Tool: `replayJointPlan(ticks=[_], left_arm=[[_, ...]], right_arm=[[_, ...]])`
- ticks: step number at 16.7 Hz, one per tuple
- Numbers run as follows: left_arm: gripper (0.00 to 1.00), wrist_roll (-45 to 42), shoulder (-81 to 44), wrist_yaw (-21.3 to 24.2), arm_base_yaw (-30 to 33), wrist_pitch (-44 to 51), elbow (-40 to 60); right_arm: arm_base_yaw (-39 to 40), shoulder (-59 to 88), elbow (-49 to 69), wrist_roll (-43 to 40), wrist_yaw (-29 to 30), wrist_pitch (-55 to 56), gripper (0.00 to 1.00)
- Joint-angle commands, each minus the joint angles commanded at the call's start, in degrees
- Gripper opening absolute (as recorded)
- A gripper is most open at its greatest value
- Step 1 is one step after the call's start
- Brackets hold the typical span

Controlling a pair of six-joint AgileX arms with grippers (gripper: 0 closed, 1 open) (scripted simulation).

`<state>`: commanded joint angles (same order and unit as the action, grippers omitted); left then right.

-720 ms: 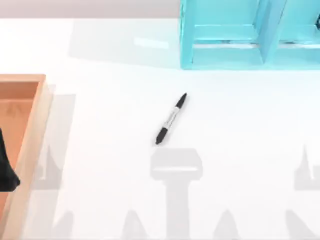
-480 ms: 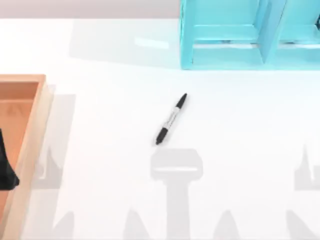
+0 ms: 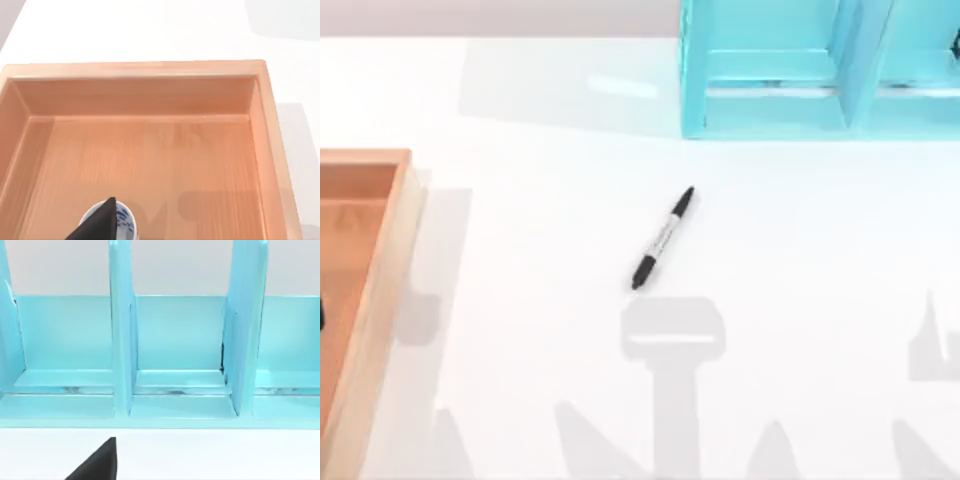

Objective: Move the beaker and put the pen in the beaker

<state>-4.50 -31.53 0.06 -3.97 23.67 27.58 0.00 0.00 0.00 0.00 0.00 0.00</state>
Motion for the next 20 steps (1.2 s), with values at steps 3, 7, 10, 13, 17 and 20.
replayJointPlan(ticks=[3,7,10,13,17,20], left_arm=[[1.0,-2.27,-16.47,-0.31,-2.15,12.08,13.46],[1.0,-5.21,-38.23,-0.65,-4.93,27.91,31.3],[1.0,-7.06,-52.39,-0.71,-6.71,38.0,43.17],[1.0,-8.41,-63.22,-0.53,-7.99,45.47,52.14],[1.0,-9.3,-70.17,-0.26,-8.78,50.25,57.92],[1.0,-9.33,-70.45,-0.25,-8.81,50.43,58.14]], right_arm=[[0.0,0.0,0.0,0.0,0.0,0.0,1.0],[0.0,0.0,0.0,0.0,0.0,0.0,1.0],[0.0,0.0,0.0,0.0,0.0,0.0,1.0],[0.0,0.0,0.0,0.0,0.0,0.0,1.0],[0.0,0.0,0.0,0.0,0.0,0.0,1.0],[0.0,0.0,0.0,0.0,0.0,0.0,1.0]])
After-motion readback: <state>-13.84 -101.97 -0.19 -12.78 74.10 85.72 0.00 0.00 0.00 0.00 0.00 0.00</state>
